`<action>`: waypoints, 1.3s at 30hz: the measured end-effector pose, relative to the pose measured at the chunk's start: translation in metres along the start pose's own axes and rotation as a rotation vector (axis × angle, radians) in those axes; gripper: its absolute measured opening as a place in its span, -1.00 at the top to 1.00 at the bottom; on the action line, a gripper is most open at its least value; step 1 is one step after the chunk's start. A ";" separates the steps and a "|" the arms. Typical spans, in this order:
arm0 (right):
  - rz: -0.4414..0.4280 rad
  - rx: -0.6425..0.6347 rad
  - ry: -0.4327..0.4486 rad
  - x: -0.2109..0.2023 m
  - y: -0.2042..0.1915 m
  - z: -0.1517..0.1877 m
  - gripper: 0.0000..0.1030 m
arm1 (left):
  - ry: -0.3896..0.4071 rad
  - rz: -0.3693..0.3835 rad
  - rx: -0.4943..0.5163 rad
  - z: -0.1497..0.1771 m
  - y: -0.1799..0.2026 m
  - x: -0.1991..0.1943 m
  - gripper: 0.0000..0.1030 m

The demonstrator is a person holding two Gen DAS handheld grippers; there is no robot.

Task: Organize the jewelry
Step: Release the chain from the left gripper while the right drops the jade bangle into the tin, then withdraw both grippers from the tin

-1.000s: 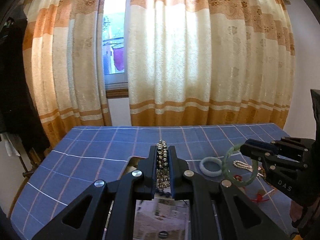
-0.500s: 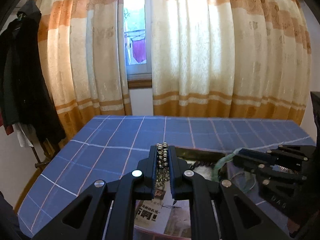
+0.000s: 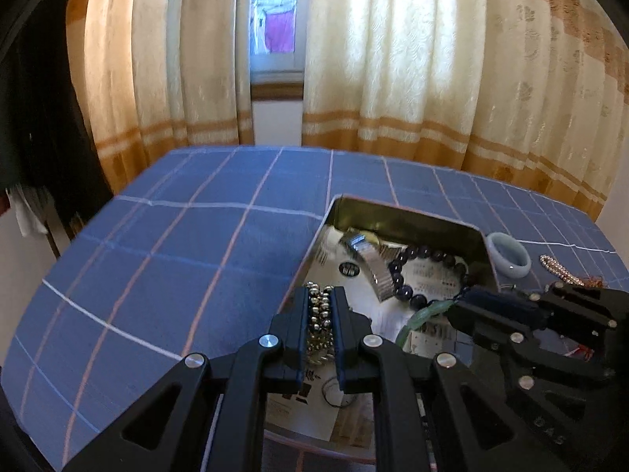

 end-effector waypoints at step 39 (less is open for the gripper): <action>0.108 0.243 -0.065 -0.081 0.136 0.129 -0.30 | -0.015 0.166 0.213 0.023 0.164 -0.013 -0.25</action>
Point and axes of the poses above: each gripper's, at about its wrist camera, not at the fingertips, and x roughly the way its jaws point, y to its right, z to its underside, the point moved 5 cm from there along x, roughly the way its jaws point, and after that the axes turned 12 degrees about -y, right-handed, at the moved point
